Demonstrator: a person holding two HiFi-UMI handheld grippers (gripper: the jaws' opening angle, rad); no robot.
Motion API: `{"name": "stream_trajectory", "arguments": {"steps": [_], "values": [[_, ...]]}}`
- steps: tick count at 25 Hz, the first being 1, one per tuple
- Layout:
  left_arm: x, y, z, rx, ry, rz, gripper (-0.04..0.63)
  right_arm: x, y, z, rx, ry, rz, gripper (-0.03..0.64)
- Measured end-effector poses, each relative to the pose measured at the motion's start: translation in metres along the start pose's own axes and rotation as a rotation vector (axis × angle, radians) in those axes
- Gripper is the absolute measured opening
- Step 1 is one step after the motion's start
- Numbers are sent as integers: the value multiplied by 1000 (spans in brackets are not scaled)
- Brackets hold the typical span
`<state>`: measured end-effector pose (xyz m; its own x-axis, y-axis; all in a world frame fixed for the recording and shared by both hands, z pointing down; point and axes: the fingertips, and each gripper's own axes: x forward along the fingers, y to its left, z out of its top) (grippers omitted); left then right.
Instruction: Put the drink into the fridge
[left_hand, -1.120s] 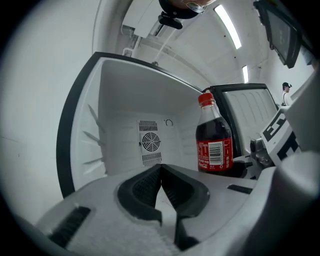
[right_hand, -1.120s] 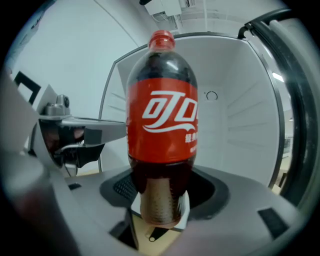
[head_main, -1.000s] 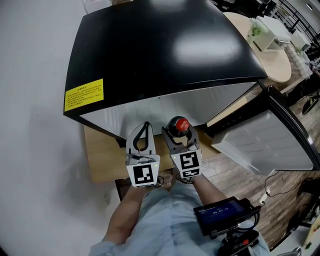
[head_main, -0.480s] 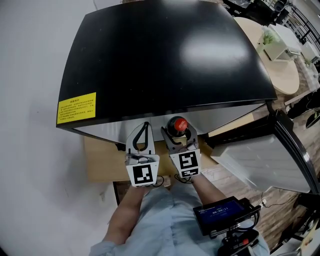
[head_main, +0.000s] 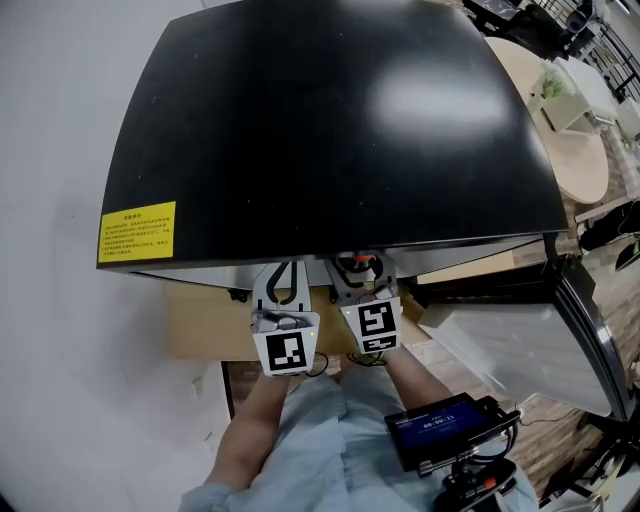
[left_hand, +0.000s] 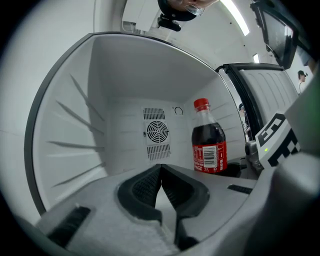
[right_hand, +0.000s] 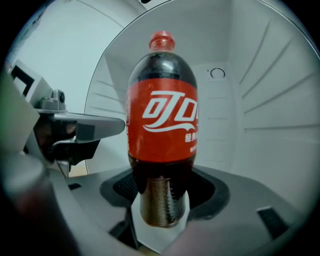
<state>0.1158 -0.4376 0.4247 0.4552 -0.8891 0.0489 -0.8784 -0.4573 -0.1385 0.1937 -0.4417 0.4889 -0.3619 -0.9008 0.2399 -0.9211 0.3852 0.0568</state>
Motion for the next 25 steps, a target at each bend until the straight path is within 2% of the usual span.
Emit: {"name": "stream_trajectory", "arguments": {"steps": [9, 25], "values": [[5, 3, -6, 5, 24, 33, 9, 18, -8, -8, -6, 7, 25, 267], [11, 11, -17, -6, 48, 66, 9, 41, -29, -20, 20, 13, 7, 267]]}}
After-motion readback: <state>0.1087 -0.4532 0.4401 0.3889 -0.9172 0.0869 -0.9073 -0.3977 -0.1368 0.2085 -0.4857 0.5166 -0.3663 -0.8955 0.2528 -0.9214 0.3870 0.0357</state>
